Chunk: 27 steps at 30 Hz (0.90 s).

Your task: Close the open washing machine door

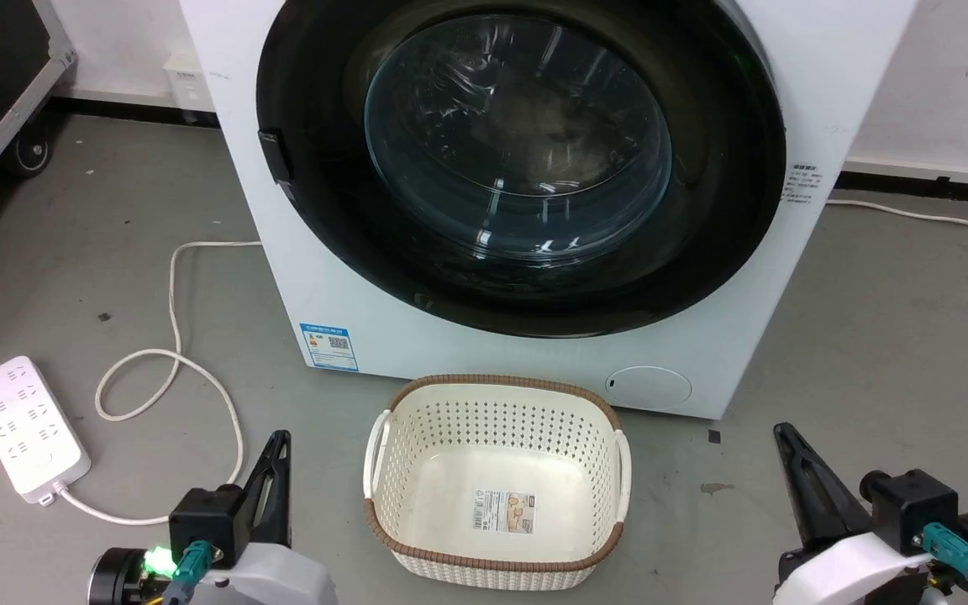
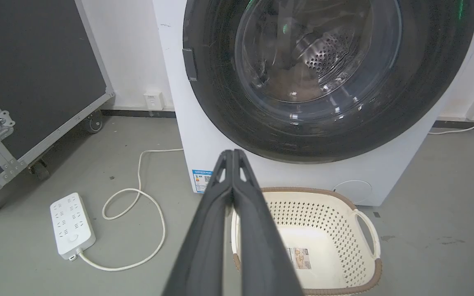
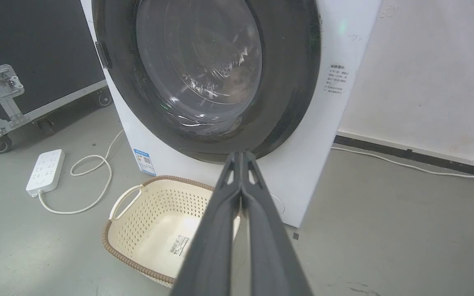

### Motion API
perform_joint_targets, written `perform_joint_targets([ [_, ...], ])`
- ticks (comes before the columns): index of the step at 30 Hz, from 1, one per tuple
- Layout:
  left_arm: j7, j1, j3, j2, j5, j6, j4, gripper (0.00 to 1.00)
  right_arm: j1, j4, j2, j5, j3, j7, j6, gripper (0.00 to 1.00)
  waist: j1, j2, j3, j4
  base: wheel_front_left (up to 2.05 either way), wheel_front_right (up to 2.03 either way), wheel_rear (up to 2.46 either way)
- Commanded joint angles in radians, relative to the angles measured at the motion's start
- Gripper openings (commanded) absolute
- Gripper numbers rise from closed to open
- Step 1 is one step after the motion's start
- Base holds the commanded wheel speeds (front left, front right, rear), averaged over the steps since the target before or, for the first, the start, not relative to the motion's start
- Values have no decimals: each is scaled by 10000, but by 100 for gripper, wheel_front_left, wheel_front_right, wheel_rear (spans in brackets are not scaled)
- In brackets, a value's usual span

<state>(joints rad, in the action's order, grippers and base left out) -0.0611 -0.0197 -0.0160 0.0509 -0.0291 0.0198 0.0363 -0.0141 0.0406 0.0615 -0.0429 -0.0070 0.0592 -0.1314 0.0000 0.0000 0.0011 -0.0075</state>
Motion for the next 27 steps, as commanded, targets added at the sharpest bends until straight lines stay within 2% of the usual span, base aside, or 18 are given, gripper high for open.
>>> perform_joint_targets([
  [1, 44, 133, 29, -3, 66, -56, -63, 0, 106, -100, -53, 88, 11, -45, 6, 0, 1, 0, -1, 3, 0, 0, 0],
  [27, 576, 193, 152, -7, 277, -190, -345, 0, 139, -387, -109, 407, 66, -558, 7, 0, 0, 0, -10, 70, 0, 0, 0],
])
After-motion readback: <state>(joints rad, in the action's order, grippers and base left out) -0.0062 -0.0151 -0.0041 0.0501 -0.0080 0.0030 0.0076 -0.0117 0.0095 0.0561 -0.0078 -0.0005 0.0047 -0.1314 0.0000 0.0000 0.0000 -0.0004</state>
